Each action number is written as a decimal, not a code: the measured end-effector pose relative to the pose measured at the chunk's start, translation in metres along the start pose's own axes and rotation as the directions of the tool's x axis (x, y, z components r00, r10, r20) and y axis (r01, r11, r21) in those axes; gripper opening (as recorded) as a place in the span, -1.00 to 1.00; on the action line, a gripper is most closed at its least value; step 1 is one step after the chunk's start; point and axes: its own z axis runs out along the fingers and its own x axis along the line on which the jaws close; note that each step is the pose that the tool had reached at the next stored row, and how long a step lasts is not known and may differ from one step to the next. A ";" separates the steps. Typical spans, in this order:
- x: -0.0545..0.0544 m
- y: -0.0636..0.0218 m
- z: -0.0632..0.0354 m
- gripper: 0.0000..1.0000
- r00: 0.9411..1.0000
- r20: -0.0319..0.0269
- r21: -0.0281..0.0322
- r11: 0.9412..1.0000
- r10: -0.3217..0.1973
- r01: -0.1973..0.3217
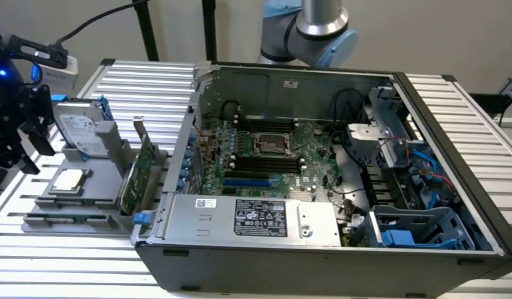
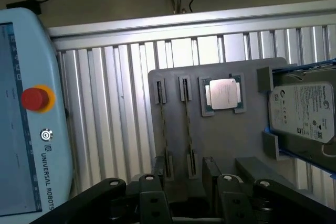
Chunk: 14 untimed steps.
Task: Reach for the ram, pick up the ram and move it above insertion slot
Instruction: 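Pick up the ram and move it above insertion slot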
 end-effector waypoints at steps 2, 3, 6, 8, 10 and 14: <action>0.001 -0.0002 0.0036 -0.15 1.000 0.000 0.000 1.000 0.000 0.000; 0.001 -0.0002 0.0054 -0.15 1.000 0.000 0.000 1.000 0.000 0.000; 0.001 -0.0005 0.0110 -0.15 1.000 0.000 0.000 1.000 -0.002 0.002; 0.001 -0.0006 0.0146 -0.15 1.000 0.000 0.000 1.000 -0.006 0.006; 0.001 -0.0008 0.0182 -0.15 1.000 -0.001 0.000 1.000 -0.019 0.019; 0.001 -0.0011 0.0254 -0.15 0.999 -0.002 0.000 0.999 -0.040 0.040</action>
